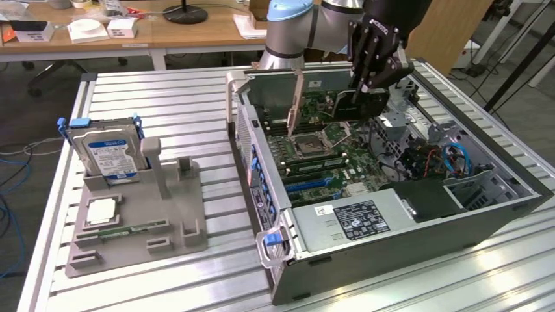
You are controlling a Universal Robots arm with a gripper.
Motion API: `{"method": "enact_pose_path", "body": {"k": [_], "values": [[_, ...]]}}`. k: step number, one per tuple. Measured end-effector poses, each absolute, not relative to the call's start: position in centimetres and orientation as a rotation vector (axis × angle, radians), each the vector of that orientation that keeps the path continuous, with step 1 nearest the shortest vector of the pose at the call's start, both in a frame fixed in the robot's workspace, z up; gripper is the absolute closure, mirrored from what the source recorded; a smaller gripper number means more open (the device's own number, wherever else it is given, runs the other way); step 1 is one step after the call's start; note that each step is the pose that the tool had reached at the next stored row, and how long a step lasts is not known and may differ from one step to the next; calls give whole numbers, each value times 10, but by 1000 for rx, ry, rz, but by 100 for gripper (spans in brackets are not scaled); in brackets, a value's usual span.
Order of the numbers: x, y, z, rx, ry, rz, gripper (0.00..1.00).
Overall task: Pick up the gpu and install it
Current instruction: 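Insert the gpu into the slot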
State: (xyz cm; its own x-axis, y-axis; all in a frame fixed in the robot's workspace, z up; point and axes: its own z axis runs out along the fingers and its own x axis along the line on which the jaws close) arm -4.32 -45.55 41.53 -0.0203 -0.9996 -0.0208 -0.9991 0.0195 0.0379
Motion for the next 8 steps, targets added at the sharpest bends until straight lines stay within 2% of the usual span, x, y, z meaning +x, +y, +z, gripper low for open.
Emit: {"method": "enact_pose_path", "body": {"k": [8], "values": [[-43,-455,415,2150,-2275,-65,74]]}}
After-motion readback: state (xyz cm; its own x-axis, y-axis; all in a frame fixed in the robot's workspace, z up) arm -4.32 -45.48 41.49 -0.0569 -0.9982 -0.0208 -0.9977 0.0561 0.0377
